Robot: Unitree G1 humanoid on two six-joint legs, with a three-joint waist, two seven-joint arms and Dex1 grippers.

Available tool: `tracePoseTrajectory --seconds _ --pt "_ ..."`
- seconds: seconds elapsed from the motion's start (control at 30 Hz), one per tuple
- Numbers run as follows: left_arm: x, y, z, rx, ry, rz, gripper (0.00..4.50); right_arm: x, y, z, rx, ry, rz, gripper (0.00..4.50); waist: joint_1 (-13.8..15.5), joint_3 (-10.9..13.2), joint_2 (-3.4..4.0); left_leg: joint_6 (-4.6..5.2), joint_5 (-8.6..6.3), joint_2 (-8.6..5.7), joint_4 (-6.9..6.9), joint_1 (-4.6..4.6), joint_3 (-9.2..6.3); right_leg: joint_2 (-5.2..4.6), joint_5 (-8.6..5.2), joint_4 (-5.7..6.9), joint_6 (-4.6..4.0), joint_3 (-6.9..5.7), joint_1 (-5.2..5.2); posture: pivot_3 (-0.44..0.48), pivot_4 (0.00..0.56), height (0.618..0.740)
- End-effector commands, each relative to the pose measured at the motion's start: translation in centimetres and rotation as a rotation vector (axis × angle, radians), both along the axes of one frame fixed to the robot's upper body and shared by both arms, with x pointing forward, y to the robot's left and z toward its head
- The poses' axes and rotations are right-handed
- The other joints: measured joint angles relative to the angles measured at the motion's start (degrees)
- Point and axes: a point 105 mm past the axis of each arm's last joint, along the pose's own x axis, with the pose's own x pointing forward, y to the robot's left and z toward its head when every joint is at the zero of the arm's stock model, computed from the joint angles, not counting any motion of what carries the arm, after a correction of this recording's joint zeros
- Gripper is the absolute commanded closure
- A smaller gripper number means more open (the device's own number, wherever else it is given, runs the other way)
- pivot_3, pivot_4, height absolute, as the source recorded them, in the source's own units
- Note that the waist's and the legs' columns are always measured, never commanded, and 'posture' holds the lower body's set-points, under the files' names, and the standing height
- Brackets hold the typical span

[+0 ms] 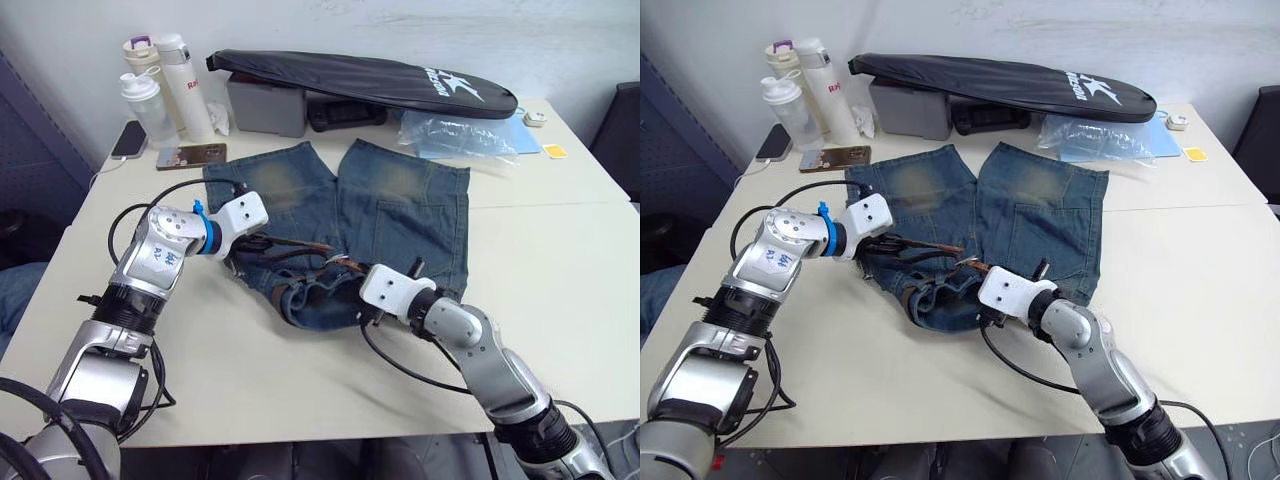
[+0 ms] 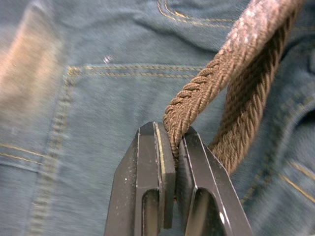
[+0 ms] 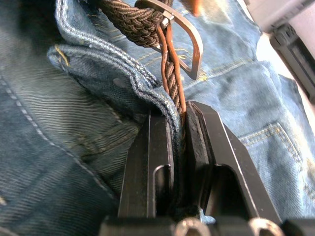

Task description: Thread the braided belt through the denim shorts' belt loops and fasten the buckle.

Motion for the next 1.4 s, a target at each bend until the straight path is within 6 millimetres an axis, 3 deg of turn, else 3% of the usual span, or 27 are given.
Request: tracePoseTrajectory --seconds 0.03,0.4,0.8,1.4 --pt "0.5 -0.5 1.1 0.118 -0.099 -0.071 4.50 -0.1 0.8 1.3 -0.005 -0.065 0.023 4.45 0.0 0.0 0.00 0.00 0.00 0.00 0.00 0.00 0.00 0.00 0.00 0.00 0.00 0.00 0.00 0.000 0.150 0.740" --pt "1.7 -1.0 2.6 0.313 -0.280 -0.163 4.50 -0.2 0.6 1.6 -0.015 -0.074 0.013 4.45 -0.1 0.0 0.00 0.00 0.00 0.03 -0.04 0.01 0.06 0.03 0.00 0.01 0.00 0.00 -0.03 0.000 0.150 0.740" --pt "1.4 -3.0 3.3 0.324 -0.350 -0.232 4.50 0.0 0.7 1.7 -0.037 -0.071 0.020 4.45 -0.1 0.0 0.00 0.00 0.00 0.03 -0.01 0.00 0.08 0.03 0.00 0.04 0.00 -0.02 -0.02 0.000 0.150 0.740" --pt "2.1 -3.8 5.7 0.438 -0.443 -0.358 4.50 0.0 0.7 1.4 -0.057 -0.069 0.025 4.45 -0.1 0.0 0.00 0.00 0.01 0.03 0.00 0.00 0.25 0.04 0.00 0.05 0.00 -0.04 -0.03 0.000 0.150 0.740"
